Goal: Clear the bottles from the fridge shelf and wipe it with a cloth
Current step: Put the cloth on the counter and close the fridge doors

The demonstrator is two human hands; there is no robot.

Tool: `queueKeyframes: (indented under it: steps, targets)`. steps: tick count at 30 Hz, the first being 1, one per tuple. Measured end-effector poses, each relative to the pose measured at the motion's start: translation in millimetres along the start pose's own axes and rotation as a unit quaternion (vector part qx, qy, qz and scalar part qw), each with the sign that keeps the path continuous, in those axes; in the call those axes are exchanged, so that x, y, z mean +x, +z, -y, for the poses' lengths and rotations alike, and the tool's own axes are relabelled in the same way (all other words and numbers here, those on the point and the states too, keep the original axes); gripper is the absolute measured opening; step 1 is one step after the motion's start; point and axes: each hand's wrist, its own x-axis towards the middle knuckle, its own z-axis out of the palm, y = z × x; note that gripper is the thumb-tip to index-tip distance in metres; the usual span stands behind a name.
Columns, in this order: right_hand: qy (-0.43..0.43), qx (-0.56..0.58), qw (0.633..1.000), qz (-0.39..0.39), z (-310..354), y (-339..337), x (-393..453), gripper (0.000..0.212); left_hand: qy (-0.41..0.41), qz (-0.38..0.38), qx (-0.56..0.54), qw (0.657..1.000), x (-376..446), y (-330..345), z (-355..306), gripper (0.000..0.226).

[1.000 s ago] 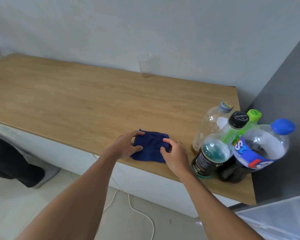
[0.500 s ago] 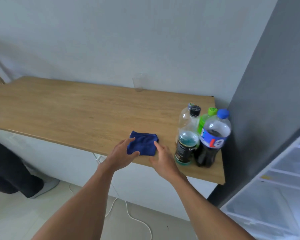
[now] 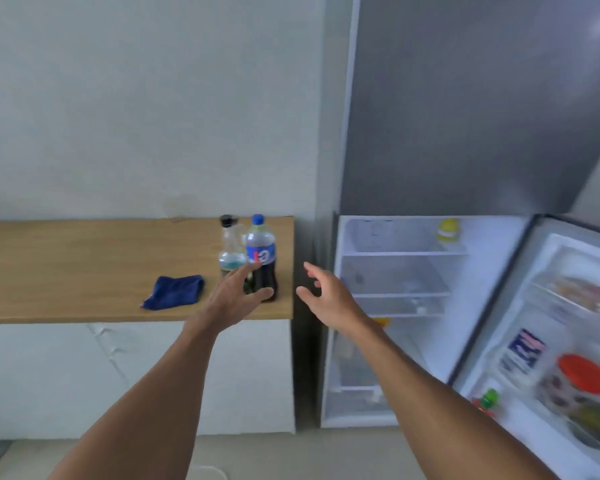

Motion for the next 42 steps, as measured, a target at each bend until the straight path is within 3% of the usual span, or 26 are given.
queueKeyframes:
  steps: [11, 16, 21, 24, 28, 34, 38, 42]
  targets:
    - [0.080, -0.109, 0.978, -0.159, -113, -278, -96, 0.057, 0.191, 0.029, 0.052, 0.980, 58, 150, -253, 0.077]
    - [0.104, -0.160, 0.961, -0.200, -176, -393, -114, 0.055, 0.253, -0.007, 0.117, 0.960, 85, 219, -346, 0.079]
    - [0.126, -0.233, 0.946, -0.185, -232, -492, -113, 0.056, 0.288, -0.085, 0.211, 0.930, 112, 272, -412, 0.082]
    - [0.191, -0.300, 0.925, -0.134, -263, -533, -115, 0.061, 0.271, -0.133, 0.253, 0.919, 126, 288, -433, 0.087]
    - [0.270, -0.264, 0.926, -0.022, -280, -555, -116, 0.073, 0.215, -0.150, 0.275, 0.925, 141, 292, -428, 0.092]
    - [0.310, -0.210, 0.927, 0.017, -266, -570, -113, 0.065, 0.190, -0.160, 0.302, 0.920, 143, 288, -414, 0.087]
    - [0.351, -0.150, 0.923, 0.038, -250, -567, -120, 0.072, 0.142, -0.162, 0.282, 0.935, 138, 284, -403, 0.087]
    - [0.340, -0.079, 0.933, 0.083, -236, -558, -135, 0.062, 0.105, -0.148, 0.294, 0.939, 128, 265, -378, 0.086]
